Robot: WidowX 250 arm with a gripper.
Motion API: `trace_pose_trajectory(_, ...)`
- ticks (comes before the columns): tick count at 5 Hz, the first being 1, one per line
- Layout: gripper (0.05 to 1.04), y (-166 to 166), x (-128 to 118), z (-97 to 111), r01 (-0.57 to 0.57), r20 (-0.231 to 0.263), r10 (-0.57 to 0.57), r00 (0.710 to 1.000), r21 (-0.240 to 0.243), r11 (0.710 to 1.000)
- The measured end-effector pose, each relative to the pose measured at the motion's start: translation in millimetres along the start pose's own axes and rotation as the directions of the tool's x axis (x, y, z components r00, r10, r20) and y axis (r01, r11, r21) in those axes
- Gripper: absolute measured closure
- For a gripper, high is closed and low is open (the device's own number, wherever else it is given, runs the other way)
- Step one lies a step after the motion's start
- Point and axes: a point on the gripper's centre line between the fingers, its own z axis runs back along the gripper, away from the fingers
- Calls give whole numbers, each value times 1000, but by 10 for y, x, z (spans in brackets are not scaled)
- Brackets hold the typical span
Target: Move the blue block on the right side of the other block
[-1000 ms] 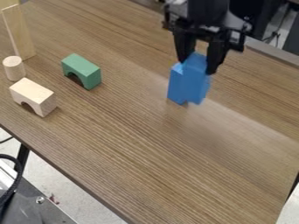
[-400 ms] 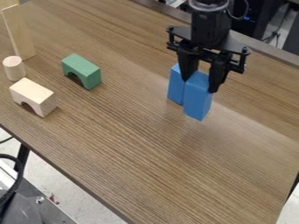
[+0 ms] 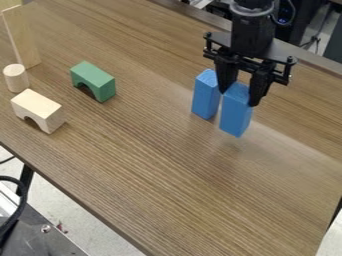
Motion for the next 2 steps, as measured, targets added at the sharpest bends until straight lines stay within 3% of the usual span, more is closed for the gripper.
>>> trace_pose_trajectory(2,539,-40,104,-82,-3,-20,3,1000,-16,1000)
